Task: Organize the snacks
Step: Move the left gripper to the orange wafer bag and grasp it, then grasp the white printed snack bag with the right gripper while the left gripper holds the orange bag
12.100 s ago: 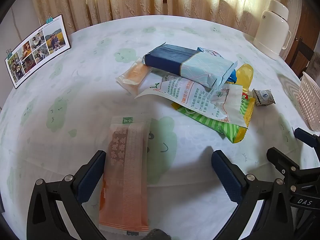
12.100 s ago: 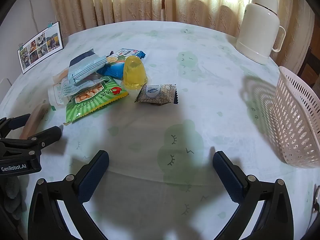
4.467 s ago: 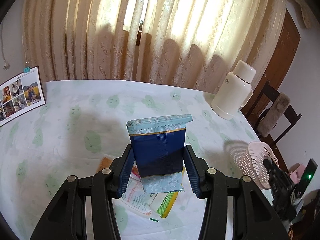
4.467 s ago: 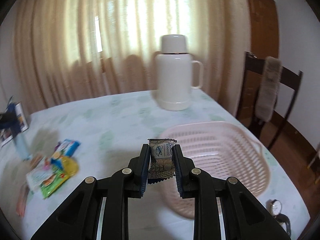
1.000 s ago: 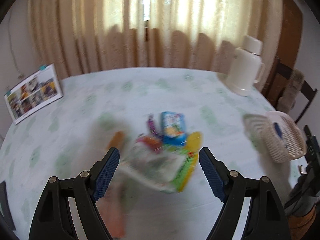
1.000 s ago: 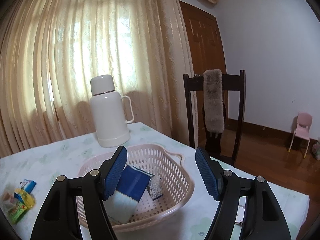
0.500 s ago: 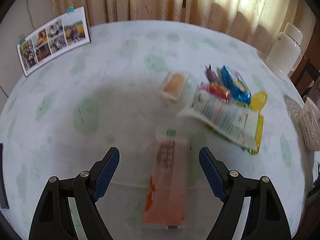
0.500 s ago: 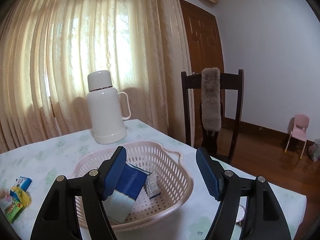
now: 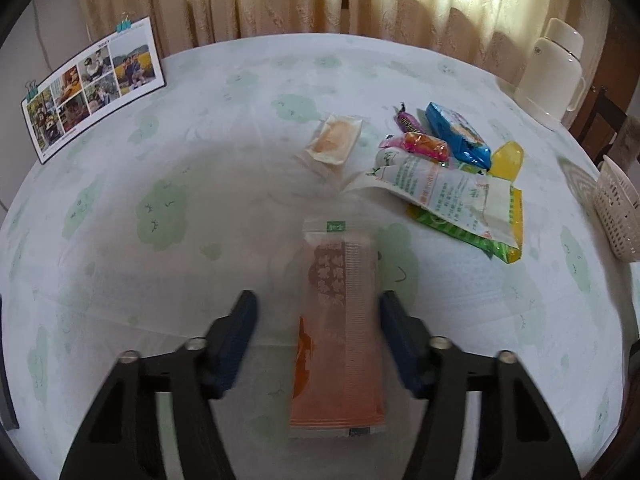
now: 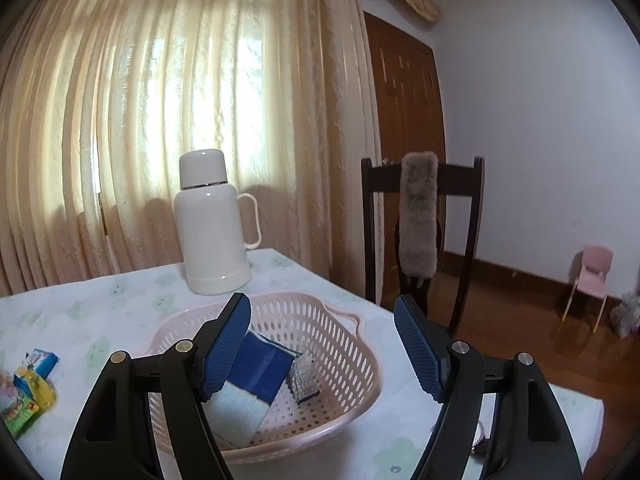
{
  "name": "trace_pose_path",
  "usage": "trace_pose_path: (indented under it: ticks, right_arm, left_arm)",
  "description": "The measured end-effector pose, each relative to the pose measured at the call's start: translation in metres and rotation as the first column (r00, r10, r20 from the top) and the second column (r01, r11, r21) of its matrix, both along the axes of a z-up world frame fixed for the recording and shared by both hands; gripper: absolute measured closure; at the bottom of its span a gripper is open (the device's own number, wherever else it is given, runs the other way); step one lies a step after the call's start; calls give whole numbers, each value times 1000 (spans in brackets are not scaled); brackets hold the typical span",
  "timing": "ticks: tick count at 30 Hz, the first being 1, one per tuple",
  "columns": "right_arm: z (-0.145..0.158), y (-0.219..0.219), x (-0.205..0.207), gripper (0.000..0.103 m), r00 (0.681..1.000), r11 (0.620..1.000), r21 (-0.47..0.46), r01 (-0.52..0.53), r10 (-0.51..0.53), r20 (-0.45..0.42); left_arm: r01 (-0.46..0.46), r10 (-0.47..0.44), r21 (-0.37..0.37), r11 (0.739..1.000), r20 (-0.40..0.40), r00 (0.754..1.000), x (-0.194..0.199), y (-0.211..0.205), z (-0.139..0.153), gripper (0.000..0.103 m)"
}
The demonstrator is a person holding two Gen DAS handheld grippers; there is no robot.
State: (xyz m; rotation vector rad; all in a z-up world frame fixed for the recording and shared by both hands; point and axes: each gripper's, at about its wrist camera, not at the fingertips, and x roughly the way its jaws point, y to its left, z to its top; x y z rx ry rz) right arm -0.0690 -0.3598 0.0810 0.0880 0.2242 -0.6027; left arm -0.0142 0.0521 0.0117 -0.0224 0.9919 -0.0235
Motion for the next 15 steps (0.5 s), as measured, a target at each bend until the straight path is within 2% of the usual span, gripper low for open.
trace_pose_path:
  ticks: [2,3,6,10,12,15]
  right_arm:
    - [3,7,-1,28,1000,999,-35,3,-2,4]
    - [4,12,-2,28,1000,999,-51,4,-3,9]
    - [11,32,-8,28,999,994,-107,-13,16,28]
    - [25,66,-11,28,991,983,-133,-124,131,42]
    - [31,86,-6,24,974,967,-133,-218,224,29]
    - [32,117,11,20,907,904,-73,-420,418,-49]
  left_arm:
    - [10,-10,7,1000,13,1000,0,-1,0,64]
    - [17,-17,5,1000,19,1000,-1,0,1,66]
    - [22,-21,-29,999,28,999,-1,5,2,70]
    - [7,-5,-52,999,51,999,-1,12,6,71]
    - [4,0,-64,998,71,997,-3,14,10,72]
    - [-1,10,-76,997,112,994,-7,19,18,72]
